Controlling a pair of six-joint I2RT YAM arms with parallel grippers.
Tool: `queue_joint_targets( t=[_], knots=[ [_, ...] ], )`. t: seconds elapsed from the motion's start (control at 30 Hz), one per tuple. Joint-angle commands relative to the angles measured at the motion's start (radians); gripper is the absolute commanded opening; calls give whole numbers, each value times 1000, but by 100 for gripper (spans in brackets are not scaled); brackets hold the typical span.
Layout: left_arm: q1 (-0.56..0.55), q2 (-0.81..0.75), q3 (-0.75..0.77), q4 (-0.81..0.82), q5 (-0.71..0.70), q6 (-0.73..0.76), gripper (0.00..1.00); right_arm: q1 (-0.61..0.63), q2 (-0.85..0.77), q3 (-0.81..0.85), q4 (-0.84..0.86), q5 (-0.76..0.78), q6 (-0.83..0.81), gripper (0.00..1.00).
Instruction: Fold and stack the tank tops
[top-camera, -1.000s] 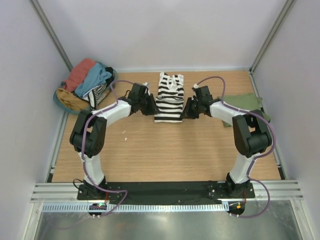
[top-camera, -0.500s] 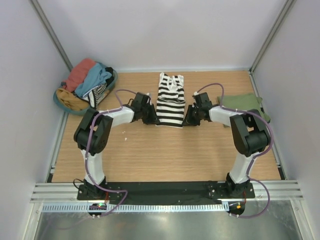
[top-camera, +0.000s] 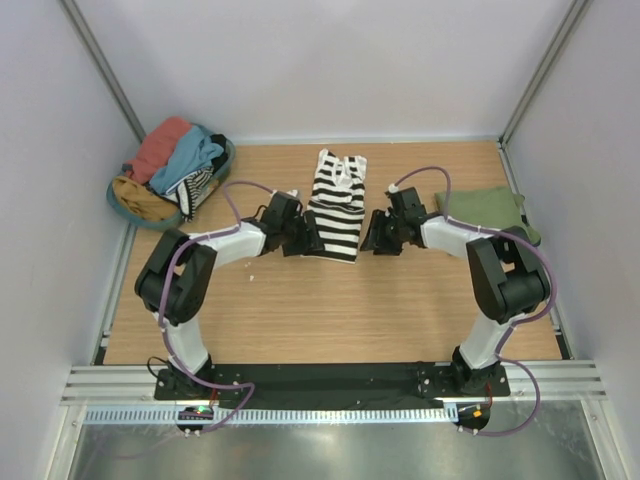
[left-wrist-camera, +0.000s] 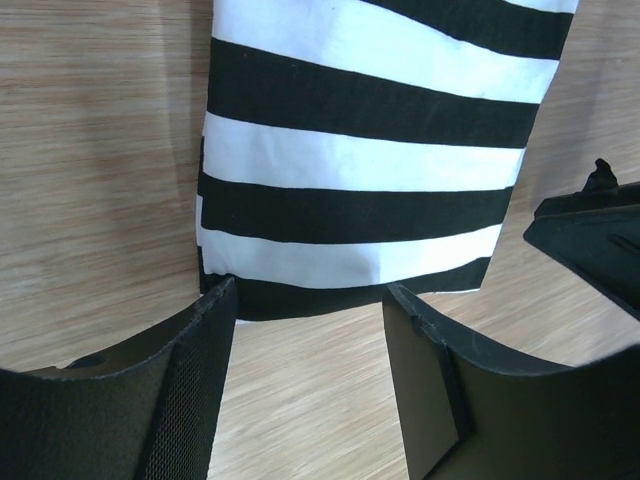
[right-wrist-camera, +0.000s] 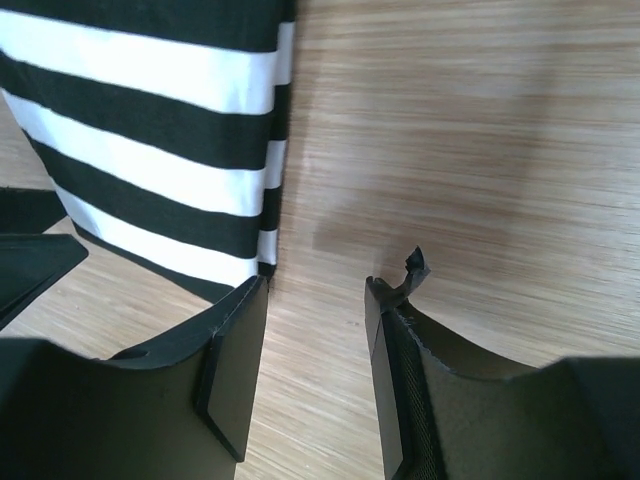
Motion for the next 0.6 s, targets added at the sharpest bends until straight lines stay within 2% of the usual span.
queue_joint_targets(
  t=[0.0, 0.27, 0.57],
  knots=[
    [-24, -16, -5, -17, -40, 19, 62, 47, -8, 12, 10, -7, -35, 51],
    [-33, -85, -54, 3, -98, 52, 68, 116, 3, 15, -7, 56, -53, 51],
    [-34, -170, -101, 5, -132, 66, 68, 189, 55, 66, -78, 171, -84, 41]
  ],
)
